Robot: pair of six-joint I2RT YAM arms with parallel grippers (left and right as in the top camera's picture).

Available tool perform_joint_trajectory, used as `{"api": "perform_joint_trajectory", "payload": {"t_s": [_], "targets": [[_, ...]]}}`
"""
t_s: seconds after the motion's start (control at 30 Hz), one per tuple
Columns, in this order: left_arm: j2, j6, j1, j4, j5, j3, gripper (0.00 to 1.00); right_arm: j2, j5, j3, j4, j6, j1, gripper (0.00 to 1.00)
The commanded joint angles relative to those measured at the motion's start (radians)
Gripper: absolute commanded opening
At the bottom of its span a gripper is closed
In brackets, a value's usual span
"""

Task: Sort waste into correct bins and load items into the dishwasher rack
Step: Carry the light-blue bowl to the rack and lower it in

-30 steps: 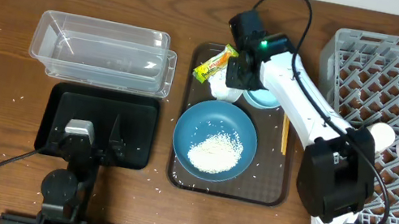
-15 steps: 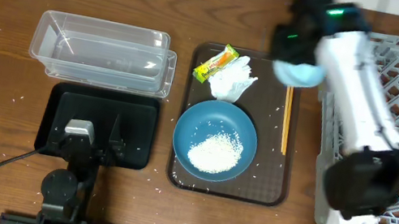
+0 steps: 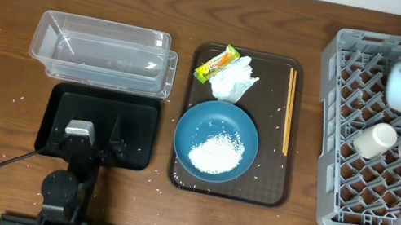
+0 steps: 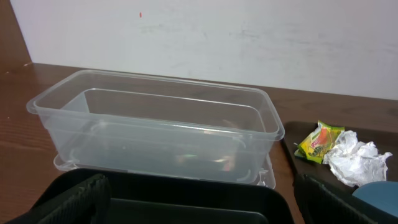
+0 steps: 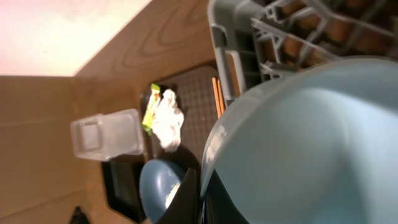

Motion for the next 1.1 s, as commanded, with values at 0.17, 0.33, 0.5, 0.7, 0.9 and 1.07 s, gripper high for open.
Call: {"api": "perform_joint_trajectory", "payload": {"t_s": [0.17,0.33,0.5,0.7,0.9,1.07], "targets": [[-0.006,0.006,0.004,-0.036,-0.012,-0.019,0.96,-0.032,-0.126,-0.02,-0.053,-0.174,-0.212,0.01],[-0.006,0.006,0.004,-0.036,-0.012,-0.019,0.96,-0.032,-0.18,-0.051,-0.018,-0.222,-0.336,0.01],[-0.006,0.006,0.004,-0.036,-0.012,-0.019,0.96,-0.023,-0.194,-0.101,0.068,-0.198,-0.416,0.01],[-0.006,0.006,0.004,-0.036,-0.012,-0.019,0.96,-0.019,-0.326,-0.214,0.214,-0.198,-0.451,0.02],[-0.006,0.006,0.004,-0.036,-0.012,-0.019,0.97,-0.019,-0.402,-0.325,0.39,-0.148,-0.449,0.02],[-0.006,0.006,0.004,-0.036,-0.012,-0.019,0.97,-0.019,-0.428,-0.421,0.578,-0.025,-0.461,0.01]]}}
